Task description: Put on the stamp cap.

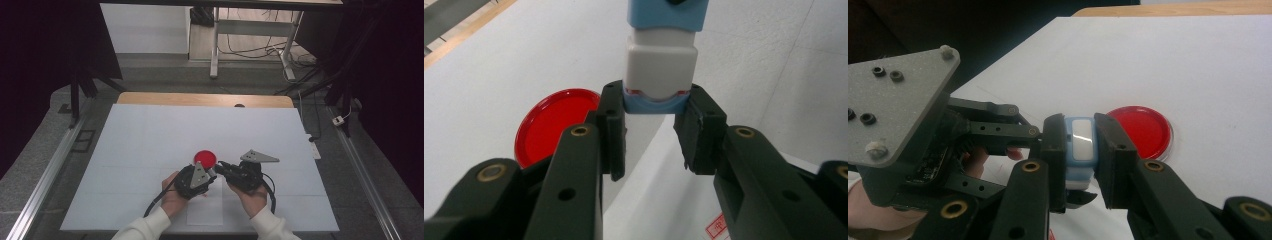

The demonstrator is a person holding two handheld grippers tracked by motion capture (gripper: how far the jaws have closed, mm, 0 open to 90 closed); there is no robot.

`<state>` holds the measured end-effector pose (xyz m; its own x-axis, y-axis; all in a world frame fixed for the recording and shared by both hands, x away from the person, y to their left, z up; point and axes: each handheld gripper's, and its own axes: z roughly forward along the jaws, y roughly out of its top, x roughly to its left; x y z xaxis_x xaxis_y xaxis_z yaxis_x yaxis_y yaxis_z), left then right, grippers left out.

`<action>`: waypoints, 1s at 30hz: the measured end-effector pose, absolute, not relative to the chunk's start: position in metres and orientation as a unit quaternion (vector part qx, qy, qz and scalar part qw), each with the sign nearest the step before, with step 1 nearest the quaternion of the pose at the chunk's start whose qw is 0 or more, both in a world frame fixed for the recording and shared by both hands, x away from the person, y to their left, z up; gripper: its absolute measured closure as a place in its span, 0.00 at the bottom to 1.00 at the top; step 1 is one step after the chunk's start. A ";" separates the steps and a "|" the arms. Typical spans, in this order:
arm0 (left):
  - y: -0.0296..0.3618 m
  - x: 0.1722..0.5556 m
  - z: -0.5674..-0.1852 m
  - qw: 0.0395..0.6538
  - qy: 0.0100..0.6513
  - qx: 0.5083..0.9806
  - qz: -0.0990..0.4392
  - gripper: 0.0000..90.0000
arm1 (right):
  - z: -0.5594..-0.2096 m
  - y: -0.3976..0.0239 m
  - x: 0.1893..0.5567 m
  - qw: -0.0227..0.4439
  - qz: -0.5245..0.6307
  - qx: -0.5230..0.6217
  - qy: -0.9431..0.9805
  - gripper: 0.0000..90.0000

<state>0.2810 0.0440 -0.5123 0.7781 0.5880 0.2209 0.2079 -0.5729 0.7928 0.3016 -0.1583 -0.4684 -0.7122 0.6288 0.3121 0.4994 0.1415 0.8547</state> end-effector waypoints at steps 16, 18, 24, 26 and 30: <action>0.044 0.277 -0.510 0.412 0.229 0.844 0.258 0.73 | -0.470 -0.159 0.302 0.048 0.543 0.377 0.749 0.84; 0.045 0.278 -0.510 0.413 0.230 0.844 0.253 0.73 | -0.469 -0.159 0.302 0.047 0.544 0.376 0.748 0.84; 0.044 0.280 -0.512 0.406 0.234 0.849 0.243 0.73 | -0.469 -0.161 0.303 0.050 0.542 0.377 0.749 0.84; 0.045 0.281 -0.513 0.407 0.235 0.850 0.240 0.73 | -0.470 -0.160 0.303 0.052 0.542 0.375 0.750 0.84; 0.045 0.282 -0.513 0.409 0.237 0.850 0.233 0.72 | -0.469 -0.159 0.302 0.057 0.540 0.369 0.754 0.84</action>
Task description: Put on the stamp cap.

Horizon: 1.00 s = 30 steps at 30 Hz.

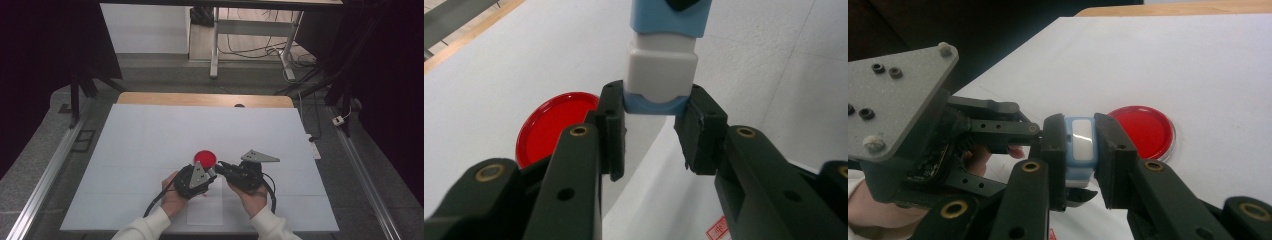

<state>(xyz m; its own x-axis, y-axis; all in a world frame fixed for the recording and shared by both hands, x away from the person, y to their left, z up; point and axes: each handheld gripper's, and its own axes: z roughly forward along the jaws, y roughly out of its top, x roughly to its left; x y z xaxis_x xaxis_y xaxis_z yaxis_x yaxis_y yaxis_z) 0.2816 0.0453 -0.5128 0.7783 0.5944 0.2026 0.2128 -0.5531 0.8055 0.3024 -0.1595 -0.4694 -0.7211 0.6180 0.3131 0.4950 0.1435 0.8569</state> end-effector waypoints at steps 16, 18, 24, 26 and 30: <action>0.051 0.285 -0.509 0.424 0.271 0.844 0.189 0.49 | -0.466 -0.162 0.301 0.076 0.547 0.348 0.758 0.84; 0.054 0.286 -0.508 0.428 0.276 0.843 0.173 0.44 | -0.466 -0.163 0.301 0.080 0.548 0.346 0.757 0.84; 0.069 0.281 -0.500 0.429 0.276 0.846 0.155 0.35 | -0.463 -0.167 0.301 0.098 0.549 0.333 0.761 0.84; 0.076 0.279 -0.496 0.432 0.279 0.844 0.149 0.34 | -0.463 -0.169 0.302 0.103 0.549 0.328 0.762 0.84; 0.089 0.277 -0.493 0.434 0.283 0.844 0.143 0.33 | -0.462 -0.171 0.303 0.115 0.546 0.322 0.765 0.84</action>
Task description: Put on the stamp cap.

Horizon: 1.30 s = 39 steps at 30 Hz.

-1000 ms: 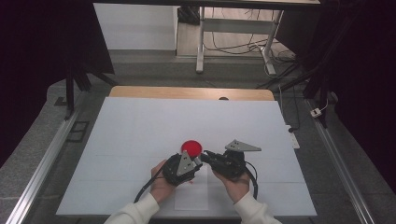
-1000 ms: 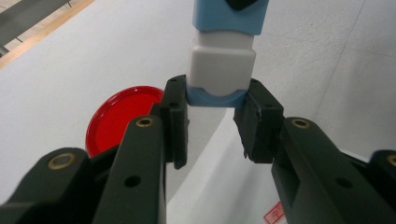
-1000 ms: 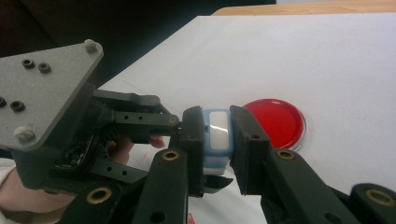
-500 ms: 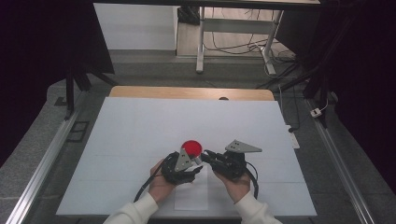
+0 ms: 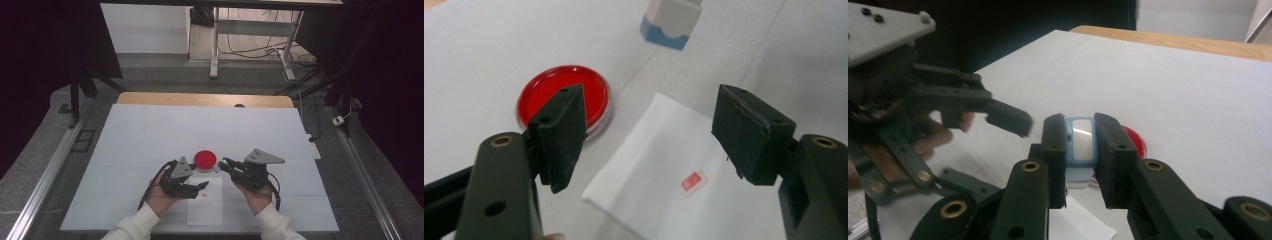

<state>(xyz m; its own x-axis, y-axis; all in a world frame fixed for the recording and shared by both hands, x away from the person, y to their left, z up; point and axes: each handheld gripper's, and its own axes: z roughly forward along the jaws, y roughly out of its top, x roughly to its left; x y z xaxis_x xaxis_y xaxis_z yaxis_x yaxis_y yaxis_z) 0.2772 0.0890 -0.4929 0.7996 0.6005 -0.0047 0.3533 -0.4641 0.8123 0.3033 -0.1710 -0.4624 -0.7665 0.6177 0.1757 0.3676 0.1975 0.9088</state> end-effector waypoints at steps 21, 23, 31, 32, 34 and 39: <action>0.161 0.253 -0.493 0.430 0.335 0.827 0.140 0.34 | -0.460 -0.177 0.307 0.149 0.534 0.303 0.775 0.84; 0.170 0.249 -0.495 0.428 0.343 0.824 0.143 0.34 | -0.460 -0.178 0.307 0.153 0.533 0.302 0.775 0.84; 0.205 0.235 -0.507 0.421 0.378 0.812 0.147 0.34 | -0.460 -0.180 0.309 0.161 0.531 0.303 0.775 0.84; 0.208 0.234 -0.509 0.420 0.382 0.810 0.147 0.34 | -0.460 -0.180 0.309 0.163 0.529 0.302 0.776 0.84; 0.212 0.233 -0.510 0.420 0.387 0.808 0.147 0.34 | -0.461 -0.180 0.310 0.165 0.528 0.302 0.776 0.84; 0.215 0.233 -0.512 0.419 0.390 0.807 0.145 0.35 | -0.461 -0.180 0.311 0.169 0.524 0.299 0.779 0.84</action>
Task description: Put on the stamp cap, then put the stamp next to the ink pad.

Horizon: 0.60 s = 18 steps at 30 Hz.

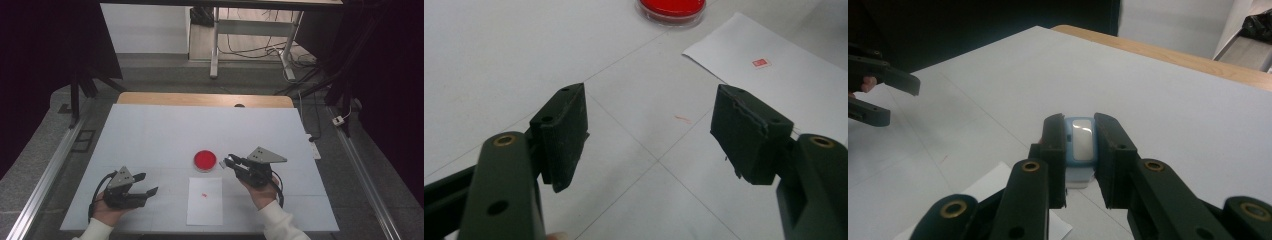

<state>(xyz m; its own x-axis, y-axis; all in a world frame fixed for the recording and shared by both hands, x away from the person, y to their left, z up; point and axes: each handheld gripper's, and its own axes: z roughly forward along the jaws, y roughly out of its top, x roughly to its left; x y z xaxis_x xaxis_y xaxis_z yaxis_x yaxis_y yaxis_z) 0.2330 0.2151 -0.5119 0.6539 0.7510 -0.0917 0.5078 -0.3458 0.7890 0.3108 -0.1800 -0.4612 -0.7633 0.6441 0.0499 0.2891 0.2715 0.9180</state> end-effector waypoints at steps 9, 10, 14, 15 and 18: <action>0.215 0.234 -0.513 0.415 0.393 0.808 0.142 0.35 | -0.460 -0.182 0.315 0.184 0.519 0.299 0.779 0.84; 0.215 0.235 -0.513 0.415 0.393 0.808 0.142 0.35 | -0.459 -0.182 0.315 0.186 0.519 0.300 0.779 0.84; 0.215 0.235 -0.514 0.415 0.393 0.809 0.140 0.35 | -0.459 -0.181 0.321 0.193 0.510 0.299 0.783 0.84; 0.215 0.235 -0.514 0.414 0.392 0.809 0.139 0.35 | -0.459 -0.181 0.323 0.193 0.506 0.300 0.785 0.84; 0.215 0.235 -0.514 0.413 0.393 0.810 0.138 0.35 | -0.462 -0.179 0.330 0.198 0.494 0.304 0.790 0.84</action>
